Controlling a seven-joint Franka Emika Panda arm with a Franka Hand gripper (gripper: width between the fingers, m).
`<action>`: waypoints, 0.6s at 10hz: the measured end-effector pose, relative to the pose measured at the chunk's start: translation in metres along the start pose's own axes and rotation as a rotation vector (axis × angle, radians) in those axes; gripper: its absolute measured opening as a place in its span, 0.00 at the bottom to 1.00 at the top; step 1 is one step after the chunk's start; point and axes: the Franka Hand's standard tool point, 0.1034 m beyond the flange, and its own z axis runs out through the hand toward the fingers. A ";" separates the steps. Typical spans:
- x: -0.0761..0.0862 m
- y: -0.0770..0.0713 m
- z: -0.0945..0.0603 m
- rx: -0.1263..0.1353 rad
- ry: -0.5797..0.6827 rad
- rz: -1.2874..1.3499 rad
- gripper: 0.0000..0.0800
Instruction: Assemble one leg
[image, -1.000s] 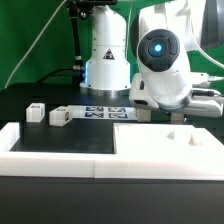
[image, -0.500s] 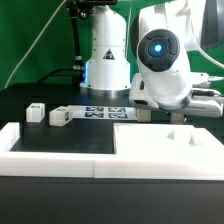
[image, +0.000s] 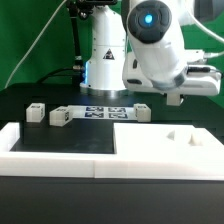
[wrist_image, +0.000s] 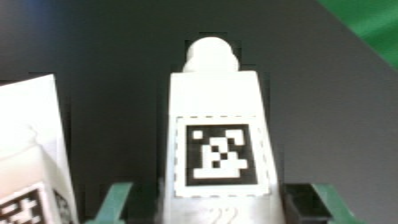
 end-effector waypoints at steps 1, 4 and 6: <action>-0.004 0.000 -0.007 0.002 0.005 -0.002 0.36; 0.004 -0.004 -0.008 0.009 0.064 -0.006 0.36; 0.018 0.002 -0.002 -0.008 0.221 -0.042 0.36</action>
Offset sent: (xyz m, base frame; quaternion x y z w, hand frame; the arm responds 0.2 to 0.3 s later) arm 0.0000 0.0000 0.0000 0.0000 0.0650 0.0000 0.9979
